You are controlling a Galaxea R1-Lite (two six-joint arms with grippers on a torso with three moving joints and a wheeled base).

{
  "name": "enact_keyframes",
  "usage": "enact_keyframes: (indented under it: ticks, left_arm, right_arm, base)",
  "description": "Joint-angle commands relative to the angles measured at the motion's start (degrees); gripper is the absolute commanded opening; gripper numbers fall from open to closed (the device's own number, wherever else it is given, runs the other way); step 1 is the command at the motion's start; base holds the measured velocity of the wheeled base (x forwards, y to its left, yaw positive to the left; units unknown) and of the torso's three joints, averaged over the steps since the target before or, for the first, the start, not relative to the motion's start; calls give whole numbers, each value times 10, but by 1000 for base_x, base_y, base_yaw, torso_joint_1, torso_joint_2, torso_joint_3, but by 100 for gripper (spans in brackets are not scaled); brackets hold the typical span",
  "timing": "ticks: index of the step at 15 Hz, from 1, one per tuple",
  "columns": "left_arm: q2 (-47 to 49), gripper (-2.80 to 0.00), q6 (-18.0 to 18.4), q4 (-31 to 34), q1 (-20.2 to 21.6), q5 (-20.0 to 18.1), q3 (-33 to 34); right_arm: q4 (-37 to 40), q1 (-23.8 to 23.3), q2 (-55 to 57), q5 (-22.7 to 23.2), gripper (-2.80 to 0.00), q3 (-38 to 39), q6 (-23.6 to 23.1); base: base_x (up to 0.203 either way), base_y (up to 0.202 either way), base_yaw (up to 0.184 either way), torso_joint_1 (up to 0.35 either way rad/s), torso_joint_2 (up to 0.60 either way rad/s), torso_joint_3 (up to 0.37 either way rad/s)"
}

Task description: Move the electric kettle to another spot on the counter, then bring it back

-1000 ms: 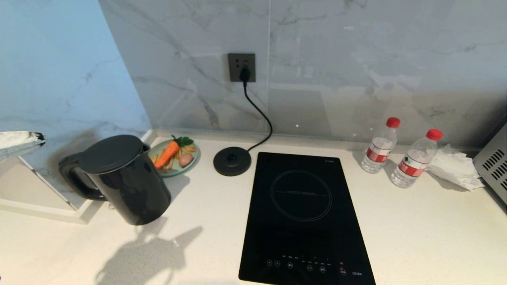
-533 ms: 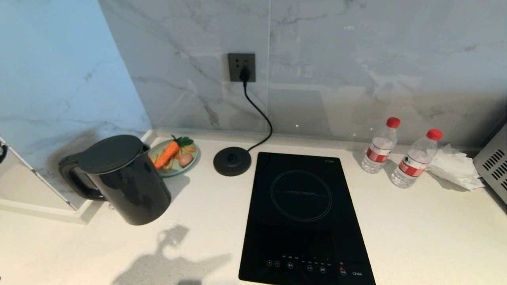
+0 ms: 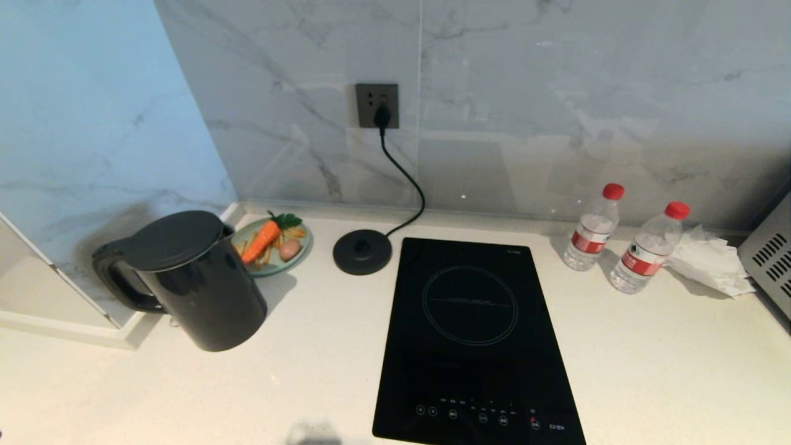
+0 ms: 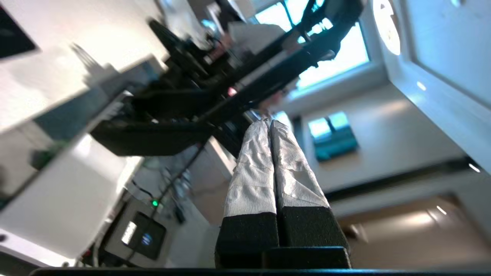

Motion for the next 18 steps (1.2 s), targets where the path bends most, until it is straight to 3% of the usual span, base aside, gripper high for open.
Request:
enact_keyframes:
  ticks: [1,3,6,11,14,15,18]
  left_arm:
    - [-92,-280,-5,1,73,-5,19]
    - [-139,-280,-9,1,83,-5,29]
    - [-199,-280,-19,2,-2,-5,64]
    - [-346,-280,-24,-12,5,-5,171]
    - [-418,-280,-31,-112,5,-5,263]
    - [-418,-280,-31,-119,5,2,272]
    - [-418,-280,0,-128,5,170,326]
  right_arm:
    - [0,0,0,0,-280,0,-1]
    - [0,0,0,0,-280,1,0]
    - [0,0,0,0,-280,0,0]
    - [0,0,0,0,-280,0,-1]
    - [0,0,0,0,-280,0,0]
    - [0,0,0,0,-280,0,0]
    - [0,0,0,0,-280,0,0]
  base:
    - [0,0,0,0,0,0]
    - [0,0,0,0,0,0]
    - [0,0,0,0,0,0]
    - [0,0,0,0,0,0]
    - [0,0,0,0,0,0]
    - [0,0,0,0,0,0]
    - [0,0,0,0,0,0]
